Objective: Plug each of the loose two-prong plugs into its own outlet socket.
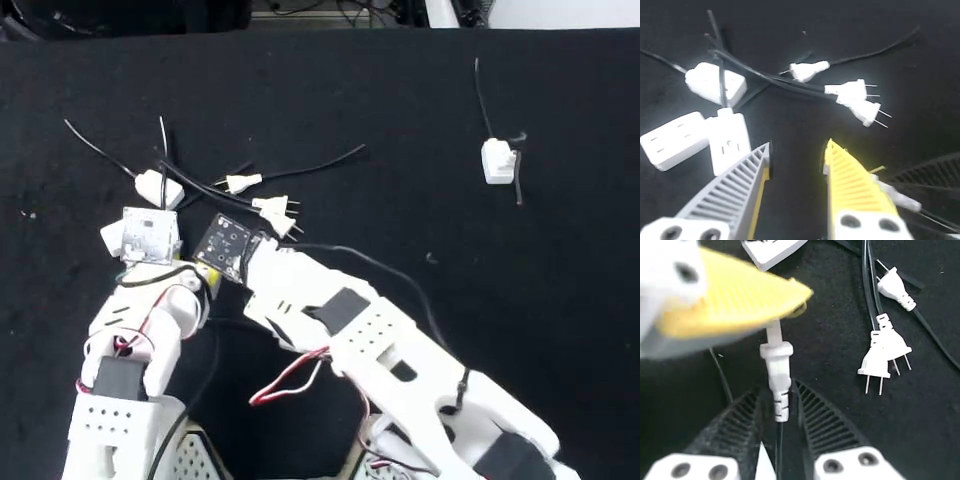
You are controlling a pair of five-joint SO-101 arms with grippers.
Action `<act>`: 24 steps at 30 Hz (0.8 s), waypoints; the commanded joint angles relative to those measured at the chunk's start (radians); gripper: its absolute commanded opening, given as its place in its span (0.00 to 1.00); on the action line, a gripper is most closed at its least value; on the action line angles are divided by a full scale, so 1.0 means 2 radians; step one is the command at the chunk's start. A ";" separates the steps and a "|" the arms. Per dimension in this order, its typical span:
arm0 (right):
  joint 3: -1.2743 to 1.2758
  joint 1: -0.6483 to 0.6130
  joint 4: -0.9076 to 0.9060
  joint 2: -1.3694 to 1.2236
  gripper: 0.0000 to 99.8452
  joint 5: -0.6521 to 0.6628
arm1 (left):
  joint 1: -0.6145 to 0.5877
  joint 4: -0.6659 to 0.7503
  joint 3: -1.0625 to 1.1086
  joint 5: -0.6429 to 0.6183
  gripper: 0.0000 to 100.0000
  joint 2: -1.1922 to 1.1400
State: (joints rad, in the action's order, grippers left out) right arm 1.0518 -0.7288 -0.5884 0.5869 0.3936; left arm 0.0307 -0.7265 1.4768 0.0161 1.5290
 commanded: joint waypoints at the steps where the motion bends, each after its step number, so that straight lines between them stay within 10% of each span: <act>1: -0.019 -0.005 -0.008 0.049 0.01 -0.005 | -0.011 0.006 -0.003 0.005 0.18 -0.002; 24: -0.005 -0.006 -0.004 0.084 0.01 -0.005 | -0.007 0.004 -0.001 0.005 0.18 -0.002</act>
State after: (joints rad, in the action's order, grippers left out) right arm 1.0533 -0.7273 -0.6022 0.6989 0.3905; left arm 0.0138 -0.7250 1.4768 0.0161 1.5305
